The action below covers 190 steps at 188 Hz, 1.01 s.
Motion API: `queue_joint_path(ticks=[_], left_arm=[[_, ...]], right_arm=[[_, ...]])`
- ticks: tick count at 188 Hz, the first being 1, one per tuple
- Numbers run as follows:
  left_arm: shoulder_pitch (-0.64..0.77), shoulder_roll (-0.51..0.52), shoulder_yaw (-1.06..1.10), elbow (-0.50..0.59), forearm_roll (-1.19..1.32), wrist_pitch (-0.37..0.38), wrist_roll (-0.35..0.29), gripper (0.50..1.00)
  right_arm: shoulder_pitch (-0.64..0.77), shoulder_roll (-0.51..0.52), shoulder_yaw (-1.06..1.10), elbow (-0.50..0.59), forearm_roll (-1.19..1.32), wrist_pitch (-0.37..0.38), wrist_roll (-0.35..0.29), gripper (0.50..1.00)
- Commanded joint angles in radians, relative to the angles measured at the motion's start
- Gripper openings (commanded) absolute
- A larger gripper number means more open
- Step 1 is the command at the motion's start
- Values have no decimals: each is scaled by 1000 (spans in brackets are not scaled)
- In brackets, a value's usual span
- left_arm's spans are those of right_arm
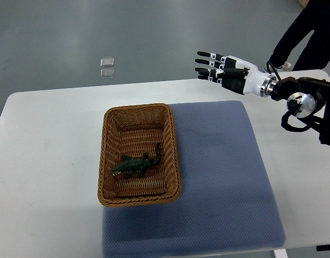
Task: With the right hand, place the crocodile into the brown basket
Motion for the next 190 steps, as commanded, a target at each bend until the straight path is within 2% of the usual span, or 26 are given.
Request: queue_joint_path(ticks=[1,39,99,147,190], left_arm=[[0,0,0,0,1,0,0,1000],[0,0,0,0,1,0,0,1000],[0,0,-2,0,-1,0,0,1000],[0,0,-2,0,1,0,0,1000],[0,0,-2,0,-1,0,-1,1000]], right_arm=[[-20,-1,0,-2,121,1,-29,924],[-56,-1,0,0,272,-1,-75,924],[-127,2,95,-3,247,1,-75,926],[-130,14,92,-68,232,-11,-70,926],[-138,8,95,-71,223,-2,-69,926]])
